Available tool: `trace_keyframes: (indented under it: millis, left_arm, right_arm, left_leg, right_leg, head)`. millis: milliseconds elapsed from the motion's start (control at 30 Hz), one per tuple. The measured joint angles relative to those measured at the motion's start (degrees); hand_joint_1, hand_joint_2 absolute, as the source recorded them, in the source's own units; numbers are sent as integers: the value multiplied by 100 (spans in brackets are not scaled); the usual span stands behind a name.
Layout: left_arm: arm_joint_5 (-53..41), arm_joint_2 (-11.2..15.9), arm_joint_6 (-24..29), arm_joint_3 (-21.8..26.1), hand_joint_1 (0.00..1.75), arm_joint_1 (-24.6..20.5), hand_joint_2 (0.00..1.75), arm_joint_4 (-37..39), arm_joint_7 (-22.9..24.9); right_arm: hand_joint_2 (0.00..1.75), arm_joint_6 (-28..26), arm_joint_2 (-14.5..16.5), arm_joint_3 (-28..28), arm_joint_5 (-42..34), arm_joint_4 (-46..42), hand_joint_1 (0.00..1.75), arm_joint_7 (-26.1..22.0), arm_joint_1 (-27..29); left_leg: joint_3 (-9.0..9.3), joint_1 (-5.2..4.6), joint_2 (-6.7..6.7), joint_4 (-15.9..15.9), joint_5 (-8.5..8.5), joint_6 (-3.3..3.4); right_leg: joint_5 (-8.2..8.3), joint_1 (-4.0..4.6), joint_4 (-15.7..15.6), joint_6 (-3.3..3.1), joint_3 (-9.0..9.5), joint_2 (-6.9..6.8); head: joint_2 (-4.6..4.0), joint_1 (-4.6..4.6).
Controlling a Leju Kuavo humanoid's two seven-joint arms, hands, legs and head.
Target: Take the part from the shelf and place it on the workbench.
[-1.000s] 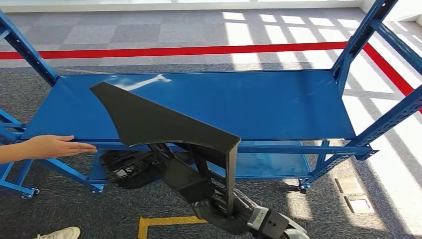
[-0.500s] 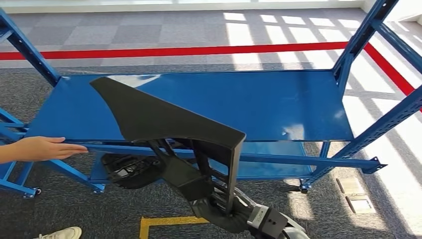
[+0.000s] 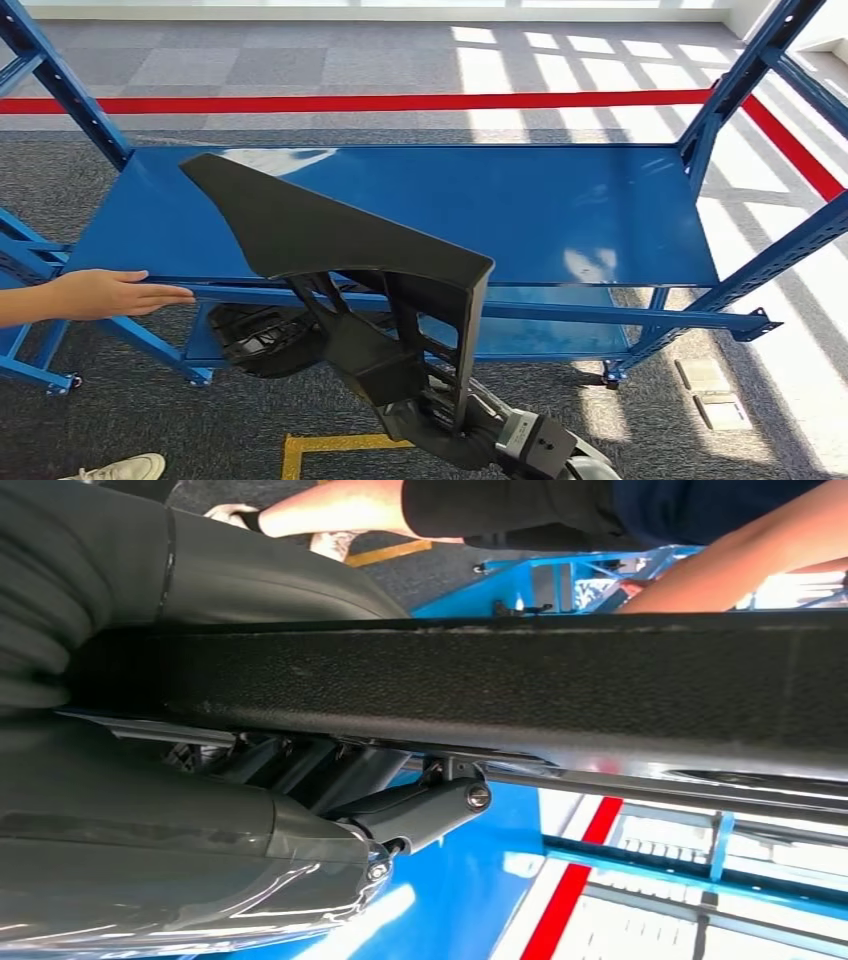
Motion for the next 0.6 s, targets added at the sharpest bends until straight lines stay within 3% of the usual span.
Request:
trace_keyframes:
  millis: [100, 133, 233, 300, 367, 433, 467, 533, 600]
  left_arm:
    - [8, -1, 0, 0, 0, -4, 175, 0, 0]
    - [9, -3, 0, 1, 0, -7, 175, 0, 0]
    - [13, -8, -10, 2, 0, -6, 175, 1, 3]
    - [15, -9, -17, 2, 0, 2, 175, 2, 11]
    - [18, -10, -19, 2, 0, 4, 175, 2, 26]
    - [19, -9, -25, 2, 0, 2, 175, 2, 45]
    - [19, -7, -29, 3, 0, -1, 175, 3, 53]
    - [19, 0, -35, 4, 0, -2, 175, 4, 59]
    - [19, -1, -35, 4, 0, 5, 175, 4, 59]
  right_arm:
    - [175, 0, 15, 0, -3, -5, 175, 4, 0]
    - [175, 0, 18, 0, -4, -6, 175, 4, -4]
    - [175, 0, 15, 0, -7, 4, 175, 8, -1]
    - [175, 0, 9, 0, -8, 16, 175, 11, 16]
    - [175, 0, 7, 0, -12, 31, 175, 15, 17]
    - [175, 0, 6, 0, -17, 43, 175, 21, 10]
    - [175, 0, 9, 1, -19, 43, 175, 23, 9]
    - [175, -2, 13, 2, -23, 43, 175, 26, 16]
    - [175, -7, 16, 2, -31, 43, 175, 26, 23]
  left_leg:
    - [65, 7, 13, -147, 103, 144]
    - [100, 24, 25, -234, 162, 189]
    - [114, 39, 51, -308, 239, 231]
    - [85, 43, 54, -276, 237, 225]
    - [47, 74, 54, -218, 222, 191]
    - [-21, 128, 46, -90, 171, 90]
    - [-71, 139, 38, 4, 137, 26]
    - [-154, 128, 26, 129, 116, -71]
    - [-186, 129, 24, 156, 150, -121]
  right_leg:
    - [-1, -24, -41, 107, 20, -6]
    - [-97, -16, 56, 98, -18, 2]
    - [-634, -15, 951, 60, -401, 22]
    - [-794, -24, 1444, 73, -610, 22]
    - [-608, -43, 1300, 111, -527, 19]
    - [-288, -74, 674, 185, -211, 22]
    - [-186, -81, 417, 190, -97, 41]
    - [-174, -72, 294, 123, -73, 83]
    - [-134, -68, 340, 18, -132, 84]
  head:
    - [0, -2]
    - [0, -2]
    - [0, -1]
    - [0, -2]
    - [0, -2]
    - [0, 0]
    - [0, 4]
    - [0, 9]
    - [0, 9]
